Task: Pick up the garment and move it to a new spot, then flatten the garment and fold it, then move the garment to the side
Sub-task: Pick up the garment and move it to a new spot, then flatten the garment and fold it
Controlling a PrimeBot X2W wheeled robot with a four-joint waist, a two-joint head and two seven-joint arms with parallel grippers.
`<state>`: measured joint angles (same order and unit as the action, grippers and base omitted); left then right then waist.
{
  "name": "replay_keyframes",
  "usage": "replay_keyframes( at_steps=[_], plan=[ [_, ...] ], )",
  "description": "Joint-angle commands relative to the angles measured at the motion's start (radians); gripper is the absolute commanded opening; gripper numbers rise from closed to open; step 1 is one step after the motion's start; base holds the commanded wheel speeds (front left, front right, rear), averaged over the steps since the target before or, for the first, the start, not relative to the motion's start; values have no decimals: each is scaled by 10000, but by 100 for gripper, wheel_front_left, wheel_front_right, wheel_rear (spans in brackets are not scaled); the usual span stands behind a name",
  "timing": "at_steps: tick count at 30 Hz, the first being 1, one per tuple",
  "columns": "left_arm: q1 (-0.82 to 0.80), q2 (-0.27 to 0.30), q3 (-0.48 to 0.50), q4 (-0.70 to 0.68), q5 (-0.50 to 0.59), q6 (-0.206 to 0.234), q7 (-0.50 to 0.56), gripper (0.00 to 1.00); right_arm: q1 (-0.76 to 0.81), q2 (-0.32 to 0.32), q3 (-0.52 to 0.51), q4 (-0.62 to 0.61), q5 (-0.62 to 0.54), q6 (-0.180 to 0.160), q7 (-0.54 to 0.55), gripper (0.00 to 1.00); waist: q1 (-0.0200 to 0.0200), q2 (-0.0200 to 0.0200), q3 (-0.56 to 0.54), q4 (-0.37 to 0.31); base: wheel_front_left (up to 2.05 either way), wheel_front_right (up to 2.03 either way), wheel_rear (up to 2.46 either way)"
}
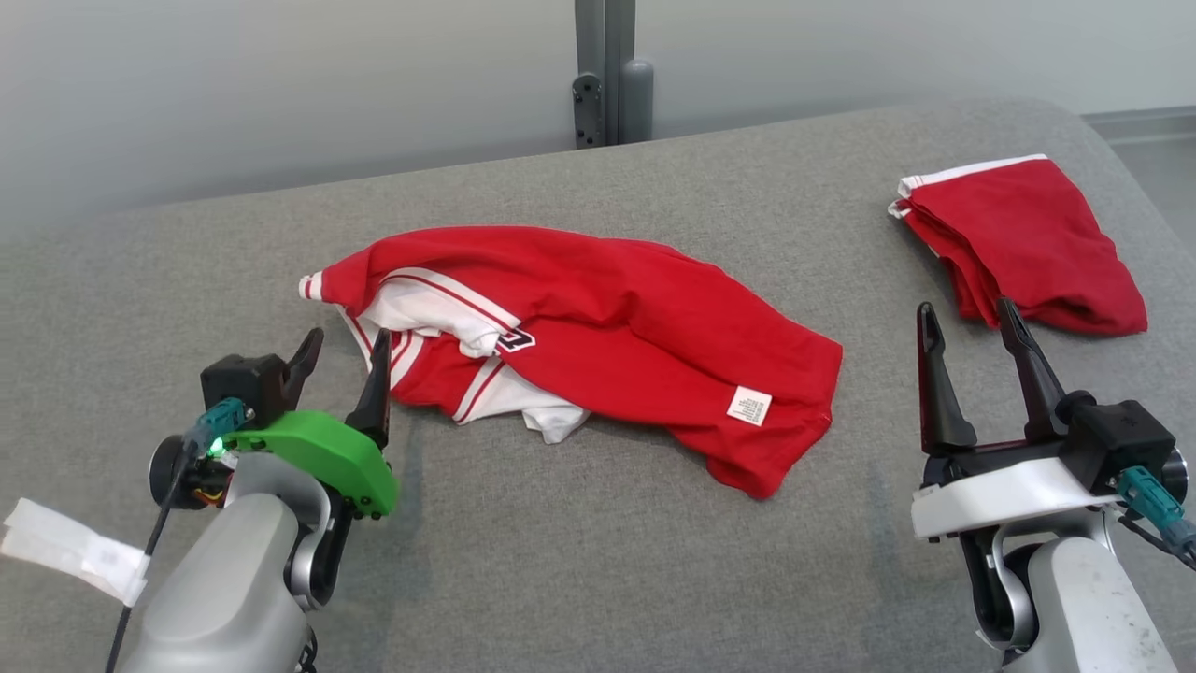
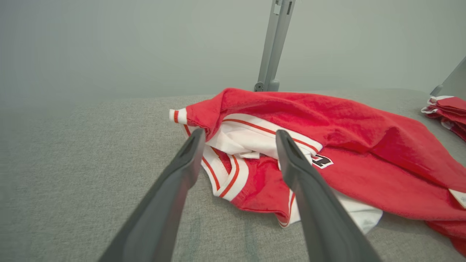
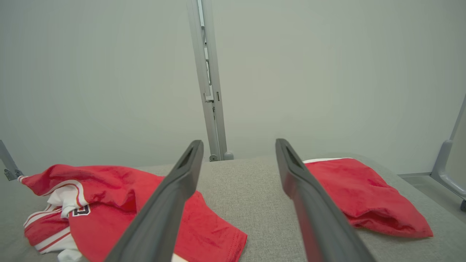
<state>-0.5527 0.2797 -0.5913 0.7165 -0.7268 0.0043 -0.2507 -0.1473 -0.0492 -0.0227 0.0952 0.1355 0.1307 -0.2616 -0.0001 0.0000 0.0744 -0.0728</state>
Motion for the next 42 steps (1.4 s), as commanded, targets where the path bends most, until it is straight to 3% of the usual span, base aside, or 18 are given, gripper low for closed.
replay_keyframes(
  at_steps=[1, 8, 14, 22, 42],
  plan=[
    [377, 109, 127, -274, 225, 173, -97, 100, 172, -26, -19, 22, -88, 1, -47, 100, 1, 0, -275, 252, 0, 0, 0],
    [2342, -92, 1642, -3163, 1200, 1172, -128, 100, 442, -23, 112, 103, -269, 1, -46, 100, 1, 0, -459, 576, 0, 0, 0],
    [4118, -541, 2648, -4888, 2187, 1612, -131, 100, 767, -30, 314, -11, -392, 1, -46, 100, 1, 0, -533, 692, 0, 0, 0],
    [5344, -1043, 3383, -5737, 3007, 1734, -134, 100, 1040, -27, 458, -46, -5, 1, -47, 100, 1, 0, -643, 796, 0, 0, 0],
    [5616, -1794, 4217, -5506, 3840, 1074, -134, 100, 967, -29, 847, 433, 214, 1, -47, 100, 1, 0, -656, 854, 0, 0, 0]
  ],
)
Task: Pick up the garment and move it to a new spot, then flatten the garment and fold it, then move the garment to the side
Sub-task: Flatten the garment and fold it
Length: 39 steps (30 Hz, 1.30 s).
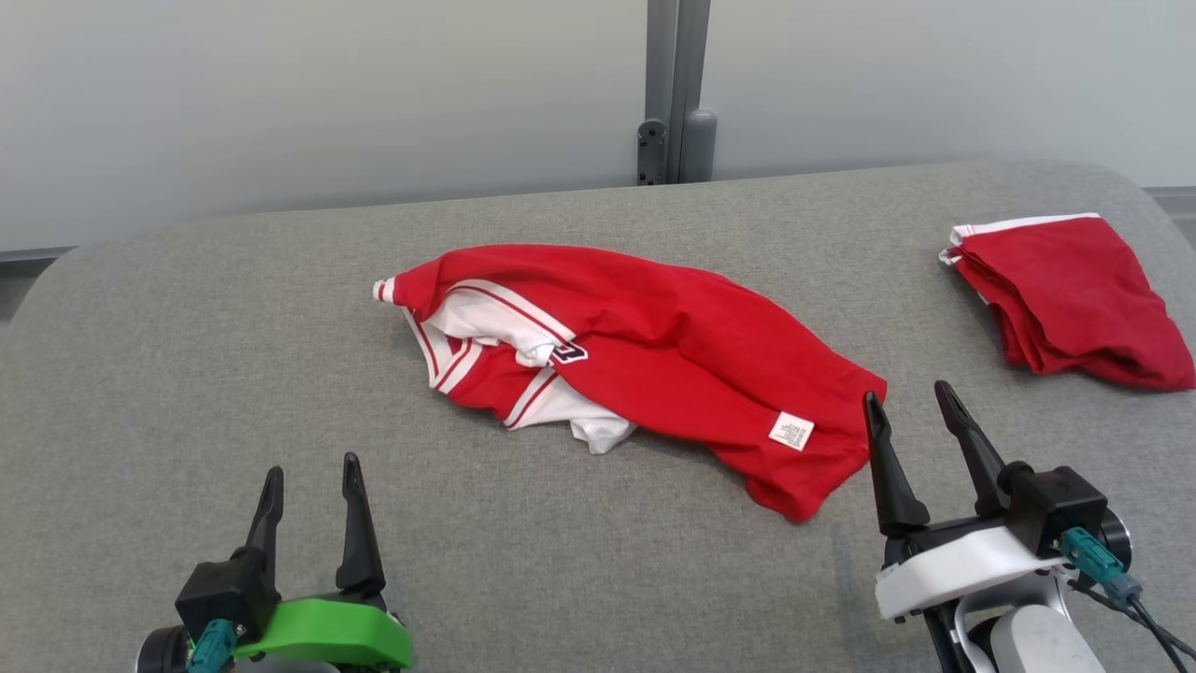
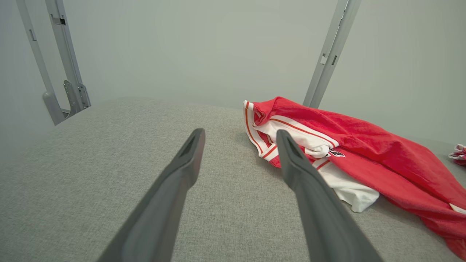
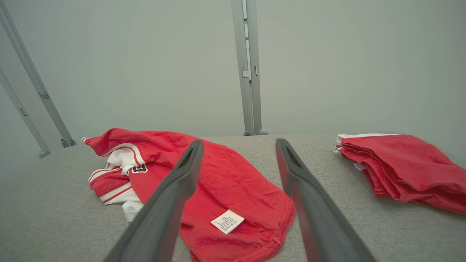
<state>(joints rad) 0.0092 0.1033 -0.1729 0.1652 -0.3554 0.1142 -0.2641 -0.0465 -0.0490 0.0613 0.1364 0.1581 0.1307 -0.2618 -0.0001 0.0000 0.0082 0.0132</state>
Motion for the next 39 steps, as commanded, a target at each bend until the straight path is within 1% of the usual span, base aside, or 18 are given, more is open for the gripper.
replay_keyframes(
  at_steps=[1, 12, 15, 18, 24, 27, 29, 34, 39],
  plan=[
    [-5, -48, 61, 2, 153, -52, 0, 100, -50, -31, 5, 21, -16, 1, -45, 100, 1, 0, 19, -11, 0, 0, 0],
    [-79, -211, 314, 30, 324, -275, 0, 100, -125, -29, -115, 64, -68, 1, -45, 100, 1, 0, 146, -2, 0, 0, 0],
    [-158, -233, 274, 170, 362, -401, 0, 100, -164, -29, -159, 45, -90, 1, -45, 100, 1, 0, 229, 29, 0, 0, 0],
    [-570, -211, 116, 486, 333, -631, 56, 100, -254, -29, -162, 7, -109, 1, -45, 100, 1, 0, 387, 21, 0, 0, 0],
    [-2101, -231, -275, 1669, 200, -1121, 620, 100, -539, -31, -61, -73, -169, 1, -45, 100, 1, 0, 858, -225, 0, 0, 0],
    [-3002, -275, -322, 2449, 82, -1226, 827, 100, -731, -32, -29, -138, -196, 1, -45, 100, 1, 0, 1170, -503, 0, 0, 0],
    [-3627, -159, -331, 3030, 243, -1188, 861, 100, -887, -29, 7, -191, -203, 1, -45, 100, 1, 0, 1436, -748, 0, 0, 0],
    [-4841, 72, -35, 4491, 83, -1133, 798, 100, -1186, -28, 41, -307, -133, 1, -44, 100, 1, 0, 2073, -1381, 0, 0, 0],
    [-5540, 422, 215, 5641, 13, -1167, 579, 100, -1290, -26, -76, -396, -61, 1, -39, 100, 1, 0, 2523, -1847, 0, 0, 0]
  ],
)
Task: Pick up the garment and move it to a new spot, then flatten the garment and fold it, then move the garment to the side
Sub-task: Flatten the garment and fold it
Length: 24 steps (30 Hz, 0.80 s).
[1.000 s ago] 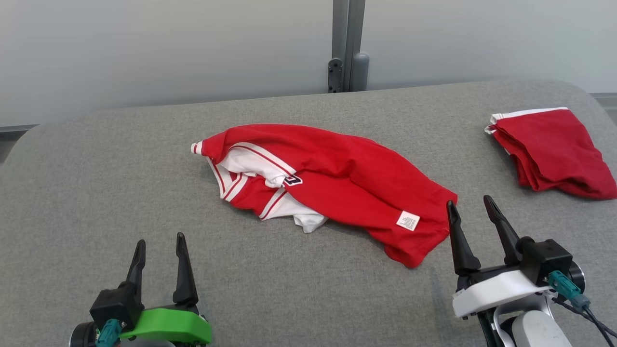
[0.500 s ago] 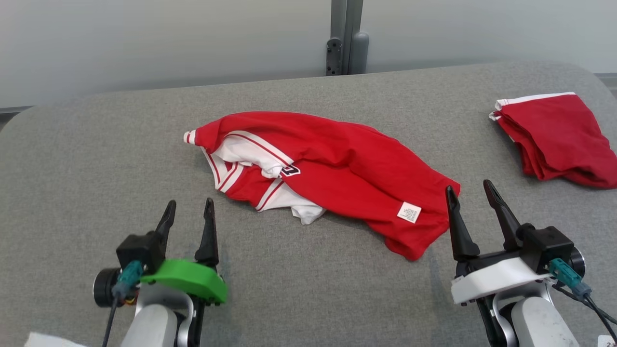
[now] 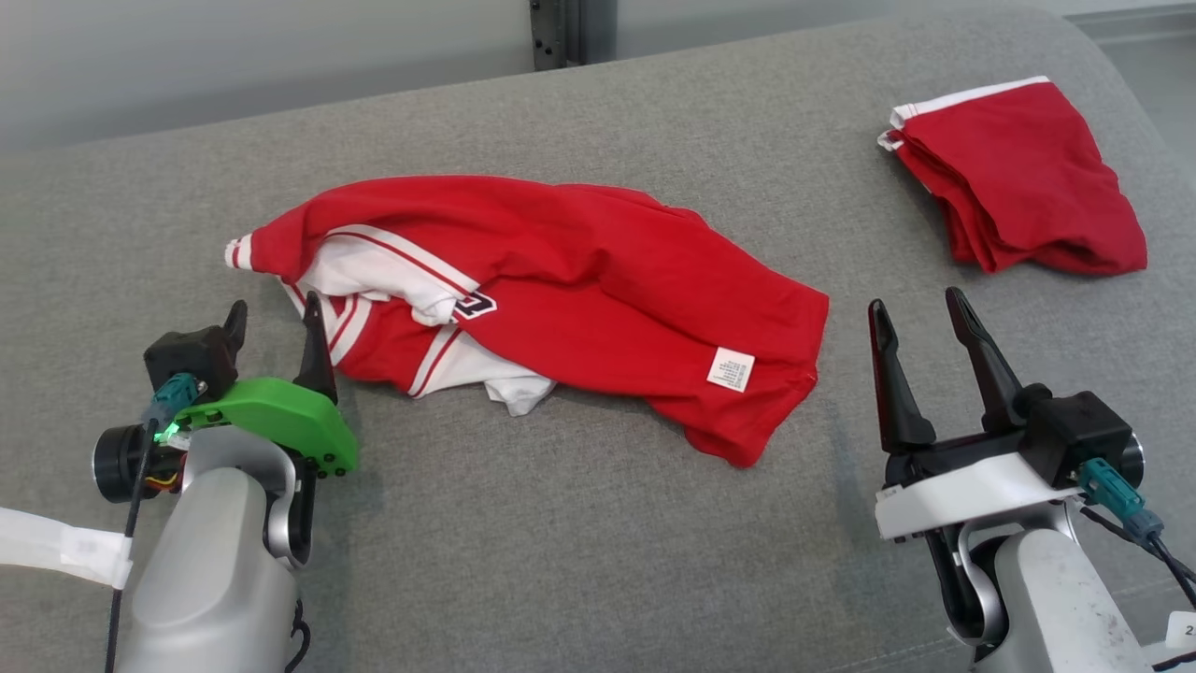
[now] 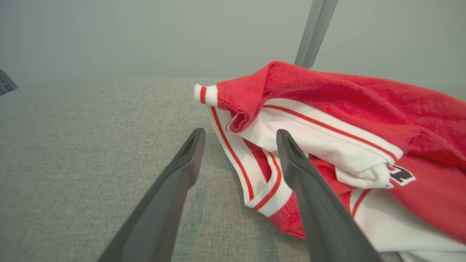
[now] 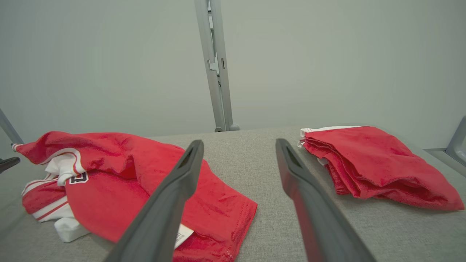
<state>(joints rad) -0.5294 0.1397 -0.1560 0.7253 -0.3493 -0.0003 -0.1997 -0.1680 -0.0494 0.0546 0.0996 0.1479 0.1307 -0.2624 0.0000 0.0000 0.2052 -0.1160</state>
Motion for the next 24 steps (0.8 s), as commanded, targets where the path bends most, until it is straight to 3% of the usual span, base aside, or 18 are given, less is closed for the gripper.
replay_keyframes(
  at_steps=[1, 14, 15, 17, 18, 22, 24],
  plan=[
    [-257, 106, 101, 225, -71, -44, -107, 100, -83, -21, -38, -38, 56, 1, -33, 100, 0, 0, 605, -614, 0, 0, 0],
    [-1270, 275, 586, 1205, -352, -199, -645, 100, -171, -22, 55, -55, 154, 1, -33, 100, 0, 0, 670, -834, 0, 0, 0],
    [-1282, 243, 642, 1160, -366, -188, -662, 87, -144, -22, 48, -51, 146, 1, -33, 100, 0, 0, 648, -814, 0, 0, 0],
    [-1259, 217, 737, 1101, -307, -100, -655, 73, -91, -22, 32, -38, 121, 1, -33, 100, 0, 0, 611, -775, 0, 0, 0],
    [-1234, 211, 766, 1109, -276, -94, -658, 71, -83, -22, 53, -31, 115, 1, -33, 100, 0, 0, 594, -763, 0, 0, 0],
    [-1290, 253, 922, 1328, -230, -14, -654, 89, -166, -24, 182, 18, 106, 1, -33, 100, 0, 0, 546, -781, 0, 0, 0],
    [-1442, 257, 972, 1448, -229, -36, -655, 78, -208, -24, 240, 17, 114, 1, -33, 100, 0, 0, 552, -822, 0, 0, 0]
  ],
)
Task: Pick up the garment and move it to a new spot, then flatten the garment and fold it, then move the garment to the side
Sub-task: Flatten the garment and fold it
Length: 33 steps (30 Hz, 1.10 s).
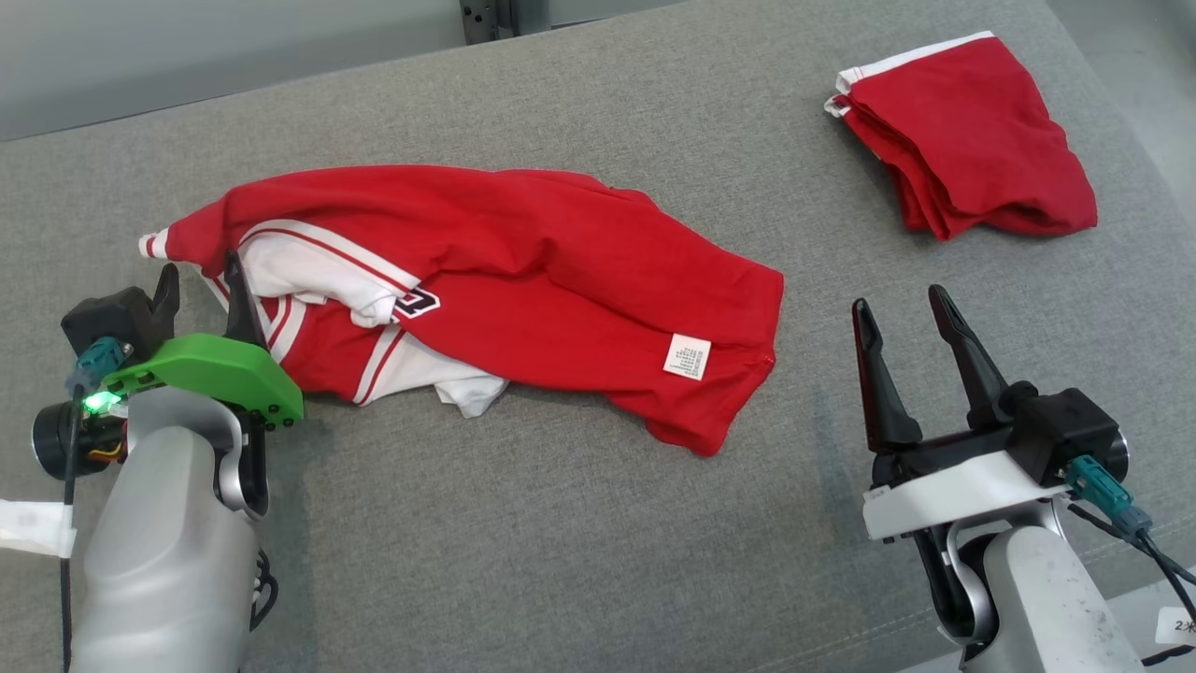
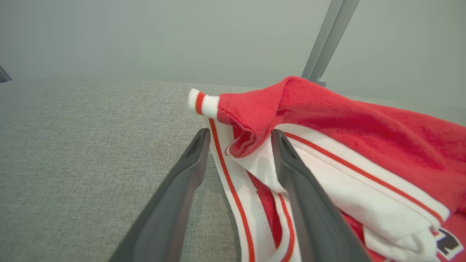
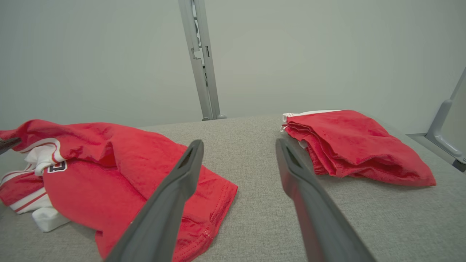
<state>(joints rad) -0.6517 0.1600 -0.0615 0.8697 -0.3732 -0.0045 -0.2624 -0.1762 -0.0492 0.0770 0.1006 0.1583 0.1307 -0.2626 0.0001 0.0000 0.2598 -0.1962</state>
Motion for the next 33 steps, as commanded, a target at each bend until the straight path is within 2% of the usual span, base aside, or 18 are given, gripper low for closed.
replay_keyframes(
  at_steps=[1, 2, 5, 7, 13, 21, 24, 28, 33],
  plan=[
    [-304, 63, 35, 51, 51, -17, -29, 64, -140, -26, 27, 6, 5, 1, -32, 100, -1, 0, 15, -41, 0, 0, 0],
    [-356, 50, 33, 97, 74, -45, -29, 49, -138, -26, 25, 4, -5, 1, -32, 100, -1, 0, 24, -61, 0, 0, 0],
    [-479, 55, -2, 268, 170, -108, -28, 33, -117, -24, -6, 4, -27, 1, -32, 100, -1, 0, 47, -124, 0, 0, 0],
    [-617, 115, -29, 333, 263, -140, -29, 1, -105, -26, -34, 17, -29, 1, -32, 100, -1, 0, 40, -171, 0, 0, 0],
    [-651, -157, 104, -384, 205, -537, -28, 0, 13, -26, -237, 1, -5, 1, -32, 100, -1, 0, -86, -68, 0, 0, 0],
    [164, -762, -245, -2816, -74, -1034, -18, 0, 287, -26, -481, -3, 60, 1, -32, 100, -1, 0, -593, 525, 0, 0, 0],
    [867, -840, -743, -4316, -166, -1125, 252, 0, 361, -27, -557, -5, 63, 1, -32, 100, -1, 0, -786, 811, 0, 0, 0],
    [2369, -781, -1213, -7117, -381, -1125, 1232, 0, 541, -27, -676, -3, 77, 1, -32, 100, -1, 0, -966, 1160, 0, 0, 0],
    [4822, -443, -1189, -10649, -658, -469, 2735, 0, 612, -31, -846, 8, 72, 1, -32, 100, -1, 0, -1087, 1490, 0, 0, 0]
  ],
)
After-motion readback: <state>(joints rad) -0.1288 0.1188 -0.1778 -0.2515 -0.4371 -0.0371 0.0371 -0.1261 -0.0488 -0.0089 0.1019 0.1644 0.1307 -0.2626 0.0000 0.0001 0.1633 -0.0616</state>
